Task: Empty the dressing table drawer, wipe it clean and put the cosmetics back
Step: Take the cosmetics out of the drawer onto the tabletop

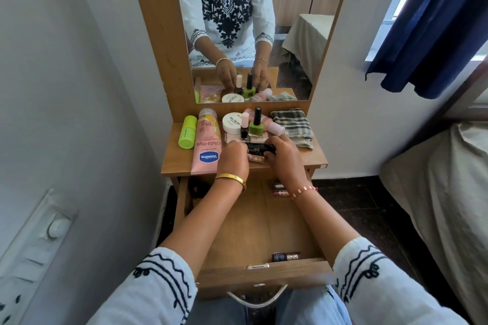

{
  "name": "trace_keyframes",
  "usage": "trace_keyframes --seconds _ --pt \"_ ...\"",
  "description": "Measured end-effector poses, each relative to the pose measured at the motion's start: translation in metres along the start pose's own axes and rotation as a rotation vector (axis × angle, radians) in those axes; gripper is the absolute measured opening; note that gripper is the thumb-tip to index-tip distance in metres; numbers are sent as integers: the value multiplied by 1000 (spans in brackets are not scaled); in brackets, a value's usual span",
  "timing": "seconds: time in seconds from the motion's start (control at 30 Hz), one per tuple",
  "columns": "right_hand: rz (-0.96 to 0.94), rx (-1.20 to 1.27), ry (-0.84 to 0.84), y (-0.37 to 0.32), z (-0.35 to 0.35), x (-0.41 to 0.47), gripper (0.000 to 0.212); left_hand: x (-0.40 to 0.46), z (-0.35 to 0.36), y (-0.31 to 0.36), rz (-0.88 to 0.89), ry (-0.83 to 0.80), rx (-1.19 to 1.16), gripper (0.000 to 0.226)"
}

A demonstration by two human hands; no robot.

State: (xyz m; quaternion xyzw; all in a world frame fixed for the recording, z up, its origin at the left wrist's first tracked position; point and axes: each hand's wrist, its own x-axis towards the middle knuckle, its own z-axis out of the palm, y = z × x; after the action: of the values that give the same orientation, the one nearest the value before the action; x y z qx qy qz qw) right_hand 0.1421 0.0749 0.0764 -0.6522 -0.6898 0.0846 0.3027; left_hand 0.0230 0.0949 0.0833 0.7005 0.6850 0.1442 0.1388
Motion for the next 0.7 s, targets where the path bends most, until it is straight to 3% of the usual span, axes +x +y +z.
trace_keyframes --seconds 0.17,0.4,0.6,0.7 --pt "0 30 12 0 0 -2 32 -6 6 -1 67 109 69 25" --pt "21 75 38 7 -1 -7 39 -17 5 -3 89 190 -34 30" --pt "36 158 289 16 -10 -28 14 -29 -2 -9 125 258 -138 36" --pt "121 198 222 22 -11 -44 11 -39 -1 -12 190 341 -206 33"
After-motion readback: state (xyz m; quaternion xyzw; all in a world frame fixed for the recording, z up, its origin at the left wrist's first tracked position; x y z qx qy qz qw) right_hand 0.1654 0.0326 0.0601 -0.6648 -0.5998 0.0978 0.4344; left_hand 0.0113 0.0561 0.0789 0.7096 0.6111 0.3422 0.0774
